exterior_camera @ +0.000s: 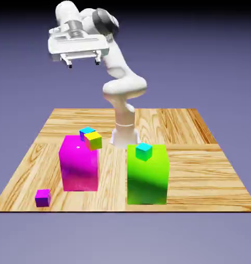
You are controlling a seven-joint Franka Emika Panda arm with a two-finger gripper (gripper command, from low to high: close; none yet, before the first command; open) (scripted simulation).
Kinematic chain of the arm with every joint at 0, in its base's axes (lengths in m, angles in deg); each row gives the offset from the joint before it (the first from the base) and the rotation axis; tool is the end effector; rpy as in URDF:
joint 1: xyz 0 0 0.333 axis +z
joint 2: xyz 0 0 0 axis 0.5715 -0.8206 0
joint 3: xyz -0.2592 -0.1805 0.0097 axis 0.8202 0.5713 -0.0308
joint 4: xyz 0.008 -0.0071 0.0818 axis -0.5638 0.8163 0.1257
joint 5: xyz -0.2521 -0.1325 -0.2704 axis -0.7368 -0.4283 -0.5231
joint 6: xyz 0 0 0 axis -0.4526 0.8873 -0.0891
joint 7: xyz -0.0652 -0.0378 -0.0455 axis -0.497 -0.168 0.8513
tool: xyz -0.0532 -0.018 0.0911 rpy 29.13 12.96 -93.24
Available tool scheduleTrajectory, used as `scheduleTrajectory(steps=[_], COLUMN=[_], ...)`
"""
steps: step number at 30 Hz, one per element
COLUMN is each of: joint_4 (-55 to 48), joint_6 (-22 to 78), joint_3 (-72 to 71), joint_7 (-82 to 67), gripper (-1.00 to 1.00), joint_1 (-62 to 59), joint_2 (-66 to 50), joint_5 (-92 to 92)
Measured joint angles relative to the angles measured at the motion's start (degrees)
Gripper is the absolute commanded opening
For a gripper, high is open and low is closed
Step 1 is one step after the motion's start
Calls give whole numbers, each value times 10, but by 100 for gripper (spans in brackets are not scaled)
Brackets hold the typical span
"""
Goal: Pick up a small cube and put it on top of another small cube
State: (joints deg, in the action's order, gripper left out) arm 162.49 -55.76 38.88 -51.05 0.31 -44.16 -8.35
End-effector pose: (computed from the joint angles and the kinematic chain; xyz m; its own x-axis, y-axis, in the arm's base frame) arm 0.4155 -0.1913 0.6407 0.6213 -0.5304 0.5767 -0.0737 -0.7724 -0.6309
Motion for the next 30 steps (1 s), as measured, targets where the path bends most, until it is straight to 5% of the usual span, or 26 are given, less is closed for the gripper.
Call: scheduleTrajectory(steps=[30], joint_4=[-434], joint_6=[387], joint_3=[623], joint_7=[-521], gripper=[0], joint_1=[466], joint_2=[154], joint_5=[83])
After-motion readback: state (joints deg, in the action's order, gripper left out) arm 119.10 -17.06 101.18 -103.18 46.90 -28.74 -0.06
